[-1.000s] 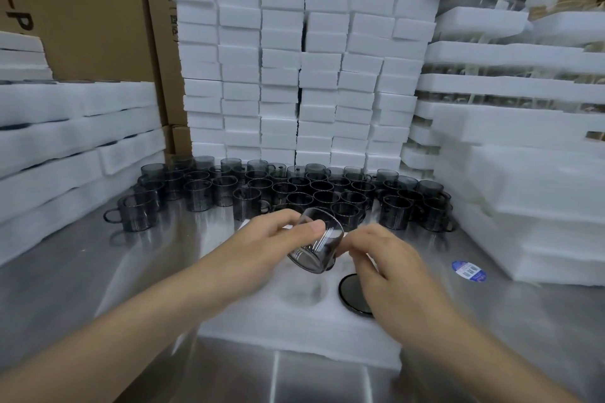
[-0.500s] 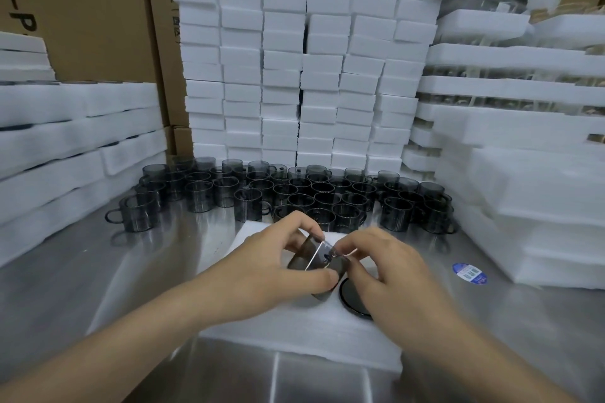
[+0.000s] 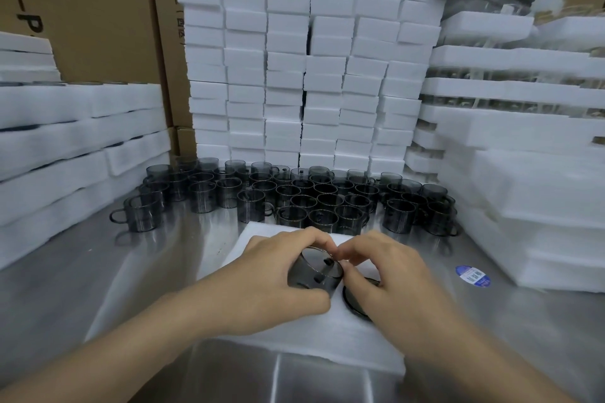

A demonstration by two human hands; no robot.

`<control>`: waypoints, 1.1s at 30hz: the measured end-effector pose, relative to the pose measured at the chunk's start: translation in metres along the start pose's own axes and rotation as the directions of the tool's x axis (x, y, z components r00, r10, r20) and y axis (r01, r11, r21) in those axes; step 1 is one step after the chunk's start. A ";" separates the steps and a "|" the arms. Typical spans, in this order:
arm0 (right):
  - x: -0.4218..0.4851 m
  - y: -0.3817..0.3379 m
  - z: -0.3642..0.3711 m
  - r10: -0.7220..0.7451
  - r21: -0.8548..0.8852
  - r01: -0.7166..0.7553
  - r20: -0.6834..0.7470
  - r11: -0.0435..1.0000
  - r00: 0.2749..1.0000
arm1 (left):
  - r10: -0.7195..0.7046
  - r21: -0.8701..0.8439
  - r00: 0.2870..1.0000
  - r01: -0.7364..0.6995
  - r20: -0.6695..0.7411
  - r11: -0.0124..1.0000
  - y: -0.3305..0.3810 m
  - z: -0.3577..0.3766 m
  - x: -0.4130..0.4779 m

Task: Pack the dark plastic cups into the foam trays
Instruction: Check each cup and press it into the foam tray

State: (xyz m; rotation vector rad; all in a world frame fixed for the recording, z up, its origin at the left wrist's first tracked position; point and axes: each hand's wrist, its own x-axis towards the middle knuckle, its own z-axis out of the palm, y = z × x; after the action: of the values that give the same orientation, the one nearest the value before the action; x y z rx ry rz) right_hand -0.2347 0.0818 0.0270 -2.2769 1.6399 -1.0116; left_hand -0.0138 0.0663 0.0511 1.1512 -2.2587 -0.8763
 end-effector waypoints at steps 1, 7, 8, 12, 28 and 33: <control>0.000 0.001 0.000 -0.002 -0.003 0.002 0.002 1.000 1.000 | -0.001 0.039 1.000 0.001 -0.014 0.999 0.001 0.000 -0.001; -0.001 0.000 0.001 -0.035 0.010 0.035 0.006 0.999 0.999 | 0.039 0.372 0.999 -0.039 0.007 0.927 -0.002 -0.010 -0.004; -0.001 0.000 0.001 -0.041 0.012 0.041 0.006 0.999 0.999 | 0.034 0.395 0.999 -0.045 0.032 0.918 -0.003 -0.013 -0.004; -0.001 -0.001 0.000 -0.068 0.011 0.068 0.001 0.998 0.998 | 0.006 0.327 0.995 -0.037 0.095 0.944 -0.008 -0.018 -0.004; 0.000 -0.001 0.000 -0.118 0.007 0.118 0.012 0.993 0.993 | 0.024 0.552 0.979 -0.134 0.201 0.823 -0.010 -0.009 0.000; 0.003 0.000 -0.019 -0.231 -0.236 0.213 -0.053 0.948 0.971 | 0.032 0.552 0.981 -0.133 0.190 0.823 -0.011 -0.009 0.000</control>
State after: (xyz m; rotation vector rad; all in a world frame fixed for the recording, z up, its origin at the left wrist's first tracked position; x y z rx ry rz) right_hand -0.2452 0.0834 0.0428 -2.6560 1.6337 -1.0179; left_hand -0.0021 0.0588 0.0492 1.2322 -2.7975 -0.2687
